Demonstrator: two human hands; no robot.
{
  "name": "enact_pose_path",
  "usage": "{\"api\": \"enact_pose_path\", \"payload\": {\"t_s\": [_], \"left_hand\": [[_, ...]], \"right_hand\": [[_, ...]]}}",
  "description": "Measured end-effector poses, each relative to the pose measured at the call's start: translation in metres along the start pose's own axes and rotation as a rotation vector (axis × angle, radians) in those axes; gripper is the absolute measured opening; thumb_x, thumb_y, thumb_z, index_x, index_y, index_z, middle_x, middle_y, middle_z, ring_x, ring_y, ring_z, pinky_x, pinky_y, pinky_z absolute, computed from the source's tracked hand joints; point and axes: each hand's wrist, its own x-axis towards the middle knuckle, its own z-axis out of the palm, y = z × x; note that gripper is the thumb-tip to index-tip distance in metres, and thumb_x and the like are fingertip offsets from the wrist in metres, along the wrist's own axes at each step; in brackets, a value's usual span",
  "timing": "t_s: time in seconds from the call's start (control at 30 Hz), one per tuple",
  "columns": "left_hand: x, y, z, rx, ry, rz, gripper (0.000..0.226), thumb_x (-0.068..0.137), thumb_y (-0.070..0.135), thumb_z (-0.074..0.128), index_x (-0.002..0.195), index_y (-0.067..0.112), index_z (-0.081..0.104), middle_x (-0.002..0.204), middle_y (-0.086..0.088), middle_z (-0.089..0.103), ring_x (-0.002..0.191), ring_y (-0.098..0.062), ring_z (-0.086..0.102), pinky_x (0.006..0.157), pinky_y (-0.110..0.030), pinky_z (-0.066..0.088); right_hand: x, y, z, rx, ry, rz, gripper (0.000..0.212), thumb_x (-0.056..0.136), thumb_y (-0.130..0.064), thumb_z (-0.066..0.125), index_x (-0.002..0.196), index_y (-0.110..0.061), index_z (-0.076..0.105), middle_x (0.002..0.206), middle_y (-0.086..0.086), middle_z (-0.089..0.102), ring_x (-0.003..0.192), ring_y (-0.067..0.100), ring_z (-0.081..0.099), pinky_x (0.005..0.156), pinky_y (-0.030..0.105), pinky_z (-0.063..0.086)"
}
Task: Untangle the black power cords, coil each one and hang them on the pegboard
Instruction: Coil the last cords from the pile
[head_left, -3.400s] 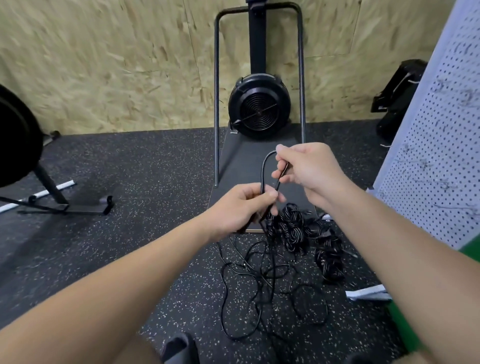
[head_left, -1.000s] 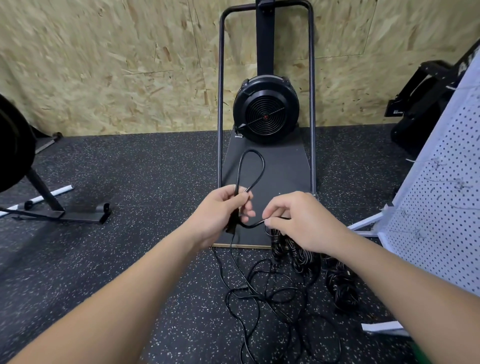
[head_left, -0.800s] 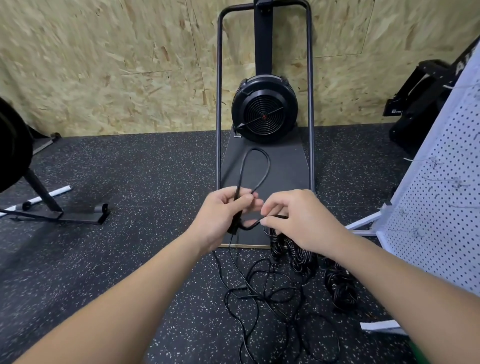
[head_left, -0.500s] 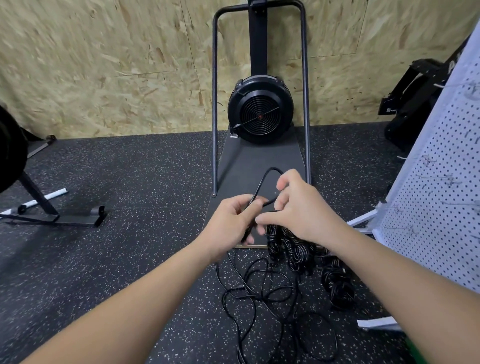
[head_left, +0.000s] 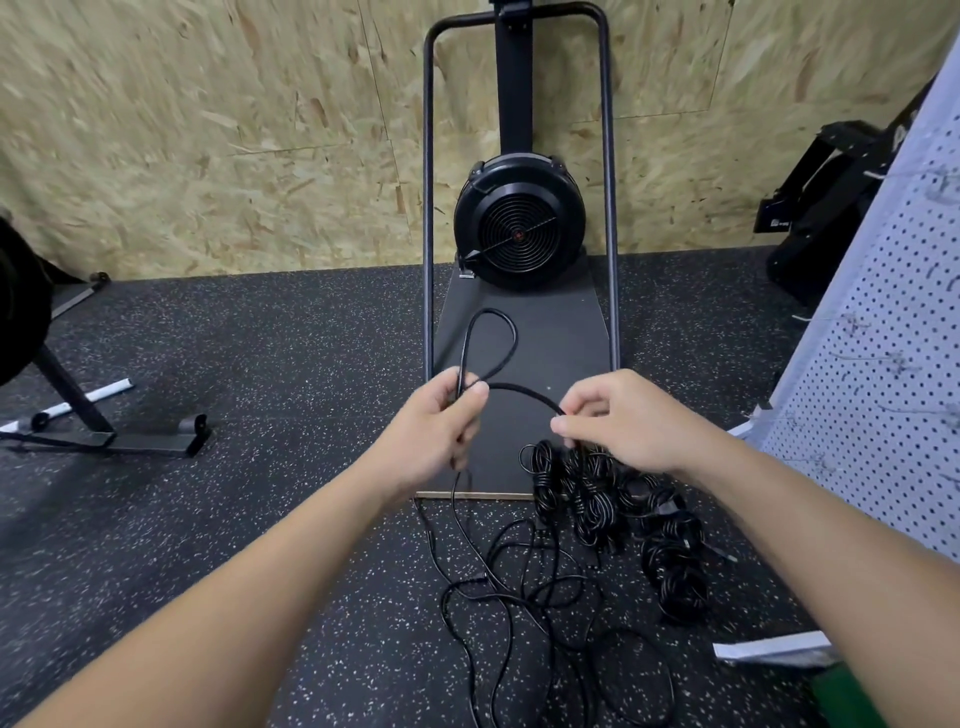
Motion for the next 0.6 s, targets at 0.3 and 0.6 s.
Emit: {"api": "enact_pose_path", "payload": {"t_s": [0.3,0.6], "left_hand": [[-0.009,-0.009,0.039,0.201,-0.085,0.144,0.031,0.115,0.044,0.054,0.107,0.014,0.054,0.083,0.008,0.061,0.066,-0.013,0.053,0.066,-0.033,0.048],[-0.020,-0.005,0.067,0.137,-0.179,0.215,0.022,0.116,0.024,0.055,0.106,0.005,0.047,0.095,-0.009,0.074,0.068,-0.022,0.058,0.071,-0.033,0.049]], "right_hand": [[0.009,-0.027,0.004,0.361,0.417,-0.040,0.027,0.101,-0.034,0.077,0.084,-0.013,0.078,0.063,0.002,0.067,0.050,0.020,0.060,0.079,0.038,0.056],[0.014,-0.019,-0.002,0.181,0.568,-0.111,0.021,0.105,-0.022,0.071,0.095,-0.009,0.058,0.086,0.016,0.068,0.048,0.016,0.064,0.051,0.025,0.053]]}}
